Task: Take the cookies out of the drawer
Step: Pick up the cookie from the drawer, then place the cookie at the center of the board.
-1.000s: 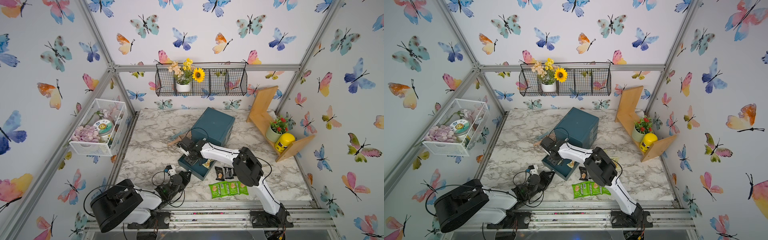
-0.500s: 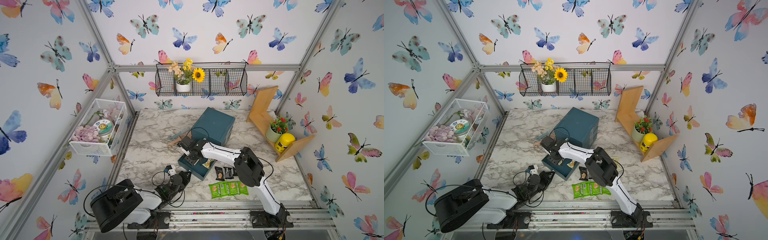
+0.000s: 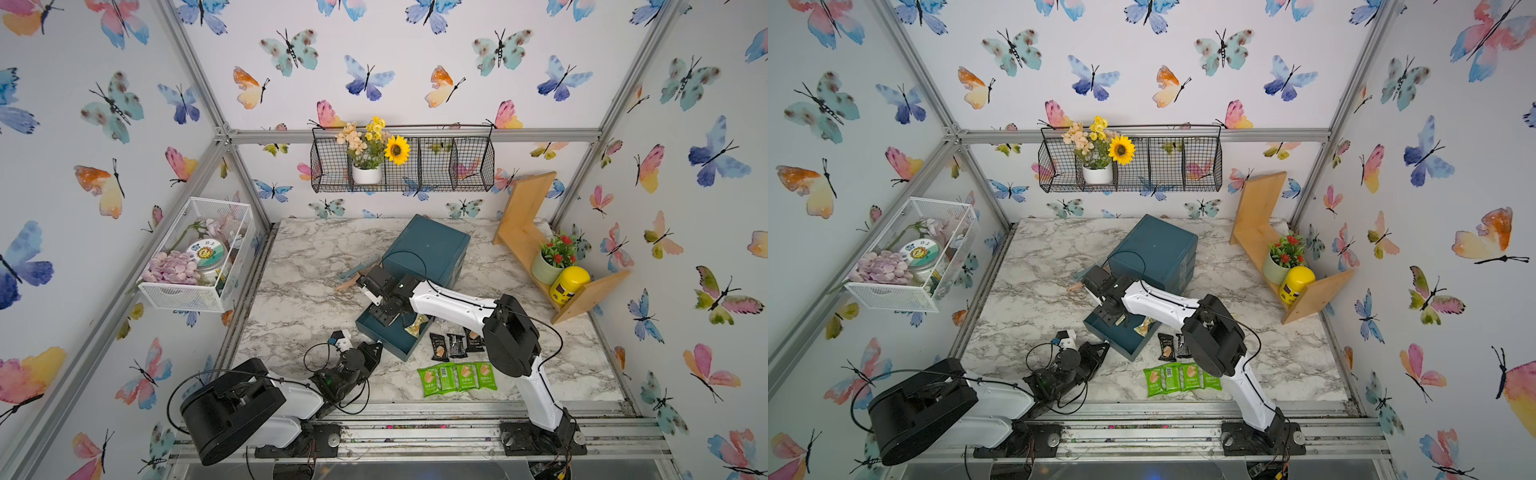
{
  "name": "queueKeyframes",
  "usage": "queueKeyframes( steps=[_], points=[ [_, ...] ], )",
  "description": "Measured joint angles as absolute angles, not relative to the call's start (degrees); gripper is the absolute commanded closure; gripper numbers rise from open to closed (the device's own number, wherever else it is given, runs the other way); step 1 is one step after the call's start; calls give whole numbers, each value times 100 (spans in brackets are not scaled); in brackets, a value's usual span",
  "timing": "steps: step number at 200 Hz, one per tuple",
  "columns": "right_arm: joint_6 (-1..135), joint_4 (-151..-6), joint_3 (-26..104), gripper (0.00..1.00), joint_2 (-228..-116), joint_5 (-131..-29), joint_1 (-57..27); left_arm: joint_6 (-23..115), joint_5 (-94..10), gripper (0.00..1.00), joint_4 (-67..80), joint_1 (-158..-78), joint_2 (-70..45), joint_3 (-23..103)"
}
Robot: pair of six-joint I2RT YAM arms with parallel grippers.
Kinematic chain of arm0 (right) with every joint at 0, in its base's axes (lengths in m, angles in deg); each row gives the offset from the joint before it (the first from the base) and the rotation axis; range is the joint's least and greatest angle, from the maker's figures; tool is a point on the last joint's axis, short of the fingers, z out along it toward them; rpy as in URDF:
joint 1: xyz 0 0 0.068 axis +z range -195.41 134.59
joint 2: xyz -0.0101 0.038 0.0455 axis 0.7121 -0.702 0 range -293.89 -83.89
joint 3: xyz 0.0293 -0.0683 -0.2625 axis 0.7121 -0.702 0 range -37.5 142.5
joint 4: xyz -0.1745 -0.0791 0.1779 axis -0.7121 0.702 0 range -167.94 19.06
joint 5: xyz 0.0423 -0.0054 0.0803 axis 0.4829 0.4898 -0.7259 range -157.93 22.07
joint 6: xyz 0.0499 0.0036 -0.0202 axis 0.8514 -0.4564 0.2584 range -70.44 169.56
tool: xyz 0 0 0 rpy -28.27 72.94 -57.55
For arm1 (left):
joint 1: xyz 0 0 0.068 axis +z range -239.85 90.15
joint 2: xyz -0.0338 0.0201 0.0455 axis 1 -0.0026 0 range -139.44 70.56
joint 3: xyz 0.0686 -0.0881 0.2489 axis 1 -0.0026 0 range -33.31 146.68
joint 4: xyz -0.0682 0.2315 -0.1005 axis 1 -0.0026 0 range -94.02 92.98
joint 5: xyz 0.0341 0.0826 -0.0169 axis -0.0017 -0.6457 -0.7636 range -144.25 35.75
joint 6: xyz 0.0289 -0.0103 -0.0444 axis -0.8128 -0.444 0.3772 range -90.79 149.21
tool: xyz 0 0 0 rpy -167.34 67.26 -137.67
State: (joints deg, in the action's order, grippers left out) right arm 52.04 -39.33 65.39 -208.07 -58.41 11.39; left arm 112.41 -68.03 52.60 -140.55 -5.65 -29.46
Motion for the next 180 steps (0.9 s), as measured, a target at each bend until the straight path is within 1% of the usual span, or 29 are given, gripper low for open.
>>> queueKeyframes(
  steps=[35, 70, 124, 180],
  points=[
    [5328, -3889, 6220, 68, -20422, -5887, 1178, 11241, -6803, 100, 5232, -14055, -537, -2946],
    [5516, -3826, 5719, 68, -19767, -5905, 1278, 11241, -6803, 100, 5221, -14055, -528, -2946],
    [6012, -3742, 4546, 68, -18571, -5931, 1351, 11241, -6803, 100, 5195, -14055, -508, -2946],
    [6620, -3721, 3236, 65, -17393, -5898, 1337, 11241, -6803, 100, 5193, -14055, -508, -2944]
  ],
)
